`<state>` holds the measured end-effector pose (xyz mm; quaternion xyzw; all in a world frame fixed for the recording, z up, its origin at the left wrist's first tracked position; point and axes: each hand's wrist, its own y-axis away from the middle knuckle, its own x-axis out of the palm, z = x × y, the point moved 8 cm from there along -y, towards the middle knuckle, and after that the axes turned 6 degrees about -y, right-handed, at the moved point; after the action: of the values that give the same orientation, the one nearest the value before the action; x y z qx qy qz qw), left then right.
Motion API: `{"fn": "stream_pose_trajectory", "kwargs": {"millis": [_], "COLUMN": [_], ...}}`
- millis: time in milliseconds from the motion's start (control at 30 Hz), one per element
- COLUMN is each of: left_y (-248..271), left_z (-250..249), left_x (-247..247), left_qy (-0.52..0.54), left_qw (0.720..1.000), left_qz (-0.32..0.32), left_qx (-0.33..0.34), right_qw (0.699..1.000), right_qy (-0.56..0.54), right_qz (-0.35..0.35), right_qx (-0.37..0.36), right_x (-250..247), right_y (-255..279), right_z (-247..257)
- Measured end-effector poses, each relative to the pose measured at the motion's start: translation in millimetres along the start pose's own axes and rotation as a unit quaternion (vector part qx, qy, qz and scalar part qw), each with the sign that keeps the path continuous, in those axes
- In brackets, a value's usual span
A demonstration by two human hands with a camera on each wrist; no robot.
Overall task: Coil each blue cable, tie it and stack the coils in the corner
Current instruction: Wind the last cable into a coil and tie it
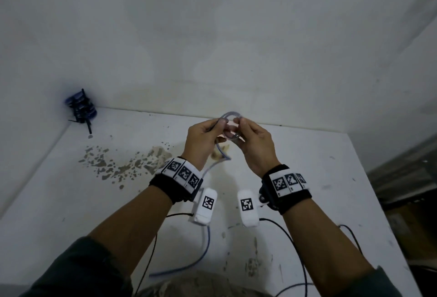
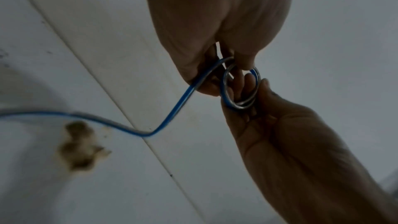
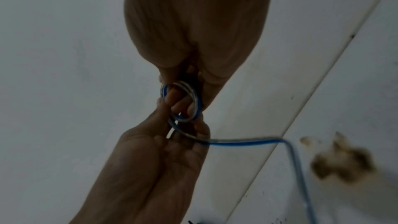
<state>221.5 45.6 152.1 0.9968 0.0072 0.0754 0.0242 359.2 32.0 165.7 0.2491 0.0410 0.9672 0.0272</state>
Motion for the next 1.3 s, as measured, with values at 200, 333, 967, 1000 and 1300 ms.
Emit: {"fn": "stream_pose_trajectory", "kwargs": {"millis": [200,333,967,1000,1300], "left_y": [9.2,13.7,10.2,11.4,6.7], "left_z": [6.6,4.9,-8.6,-9.3,-53.2], "left_x": [6.9,12.7,10.2,11.2,10.5], "left_qy": [0.009,0.051,0.015,-0.008,-0.281], "left_qw": [1.000,0.998,0.942,0.942,0.942], "left_qz": [0.012,0.004,0.238,0.245,0.140], "left_qx": [-0.021,-0.022,-0.236,-0.228,0.122], "right_qw": [0.996,0.992,0.744,0.758,0.839], "right_qy": [0.002,-0.087,0.525,0.525,0.493], "right_qz": [-0.086,-0.094,0.222,0.227,0.194], "right_qx": [0.005,0.000,-0.348,-0.314,-0.121], "right_x": [-11.8,-6.1,23.3,24.6,26.0], "right_y": [-3.1,3.0,17.9,14.2,-13.5], "right_z": [-3.6,-12.3,62.0,63.0,71.3]}}
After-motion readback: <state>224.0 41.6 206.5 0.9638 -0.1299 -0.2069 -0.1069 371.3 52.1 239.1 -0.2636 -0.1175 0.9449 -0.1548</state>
